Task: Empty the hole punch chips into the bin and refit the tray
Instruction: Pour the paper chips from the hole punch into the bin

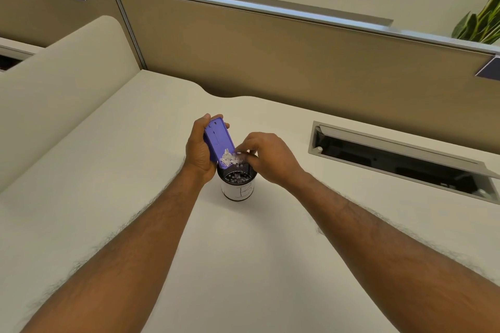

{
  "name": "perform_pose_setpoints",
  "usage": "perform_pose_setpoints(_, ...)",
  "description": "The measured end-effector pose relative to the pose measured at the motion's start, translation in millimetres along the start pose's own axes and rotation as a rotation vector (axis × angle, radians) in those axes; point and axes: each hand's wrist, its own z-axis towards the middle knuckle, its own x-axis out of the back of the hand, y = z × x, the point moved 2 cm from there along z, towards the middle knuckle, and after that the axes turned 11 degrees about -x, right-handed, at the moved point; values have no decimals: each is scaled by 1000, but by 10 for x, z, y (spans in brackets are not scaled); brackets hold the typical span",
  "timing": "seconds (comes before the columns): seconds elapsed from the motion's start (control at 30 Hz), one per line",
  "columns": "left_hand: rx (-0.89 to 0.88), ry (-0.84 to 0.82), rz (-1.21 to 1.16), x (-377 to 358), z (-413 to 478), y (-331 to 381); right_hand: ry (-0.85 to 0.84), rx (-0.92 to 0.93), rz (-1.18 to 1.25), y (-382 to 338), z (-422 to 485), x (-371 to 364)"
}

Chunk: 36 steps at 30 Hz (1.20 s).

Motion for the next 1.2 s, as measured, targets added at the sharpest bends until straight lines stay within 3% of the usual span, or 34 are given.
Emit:
perform_pose_setpoints(0.2,11,-14,70,-19,46,24,13,127,-20,-177,10,-67)
perform_pose_setpoints(0.53,25,-22,122,-34,92,-2,-24,153,-31,-217,-48,-80)
perform_pose_setpoints(0.87,-37,-46,289,-79,132,5,-22,136,-83,-157,-43,-85)
perform_pose_setpoints(1.0,-52,-63,342,-85,136,20,52,49,-64,-42,-21,-54)
perform_pose_setpoints(1.2,-152,-168,418,-183,104,109,-94,38,-73,-17,-84,-128)
